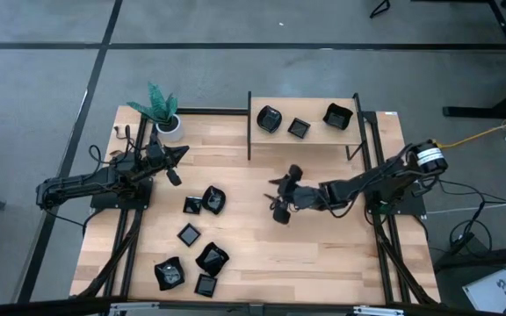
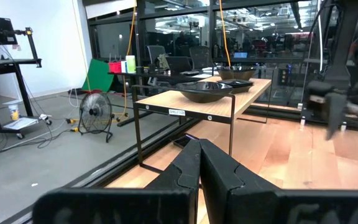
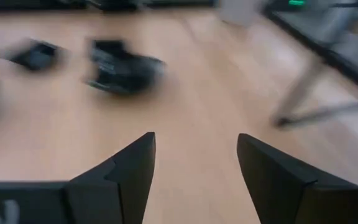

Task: Pick & Place Mini shaped plates
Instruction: Move the shelf to the center of the table

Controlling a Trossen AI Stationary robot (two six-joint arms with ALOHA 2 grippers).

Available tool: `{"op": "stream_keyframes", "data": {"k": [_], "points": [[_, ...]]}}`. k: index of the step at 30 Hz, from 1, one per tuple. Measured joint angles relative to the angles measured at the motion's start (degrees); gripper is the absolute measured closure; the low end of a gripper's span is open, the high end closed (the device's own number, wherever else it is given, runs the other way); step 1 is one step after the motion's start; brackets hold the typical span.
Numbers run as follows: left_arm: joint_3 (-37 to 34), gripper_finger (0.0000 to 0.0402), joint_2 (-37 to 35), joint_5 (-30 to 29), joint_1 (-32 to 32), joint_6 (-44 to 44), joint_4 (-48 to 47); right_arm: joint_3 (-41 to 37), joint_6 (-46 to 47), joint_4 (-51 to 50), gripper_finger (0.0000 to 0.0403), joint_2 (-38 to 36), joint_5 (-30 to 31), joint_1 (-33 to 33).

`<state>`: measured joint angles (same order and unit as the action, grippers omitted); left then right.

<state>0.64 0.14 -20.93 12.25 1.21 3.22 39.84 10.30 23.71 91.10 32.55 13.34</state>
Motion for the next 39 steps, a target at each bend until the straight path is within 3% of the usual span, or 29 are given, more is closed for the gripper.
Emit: {"op": "stream_keyframes", "data": {"k": [5,10,14,19,39], "points": [[0.0,0.0398,0.0,0.0,0.0,0.0,0.0,2.4,-0.3,0.0,0.0221,6.1,4.0,0.8],[0.0,0.0398,0.0,0.0,0.0,0.0,0.0,9.7,-5.0,-1.0,0.0313,15.9,6.4,0.8],[0.0,0.0398,0.0,0.0,0.0,0.0,0.0,16.1,-7.2,-5.1,0.039,21.2,16.0,0.9],[0.0,0.0398,0.0,0.0,0.0,0.0,0.0,19.7,-7.1,-6.2,0.0394,23.7,28.0,0.4],[0.0,0.0398,0.0,0.0,0.0,0.0,0.0,20.2,1.1,-5.0,0.0401,24.3,28.8,-10.2]]}}
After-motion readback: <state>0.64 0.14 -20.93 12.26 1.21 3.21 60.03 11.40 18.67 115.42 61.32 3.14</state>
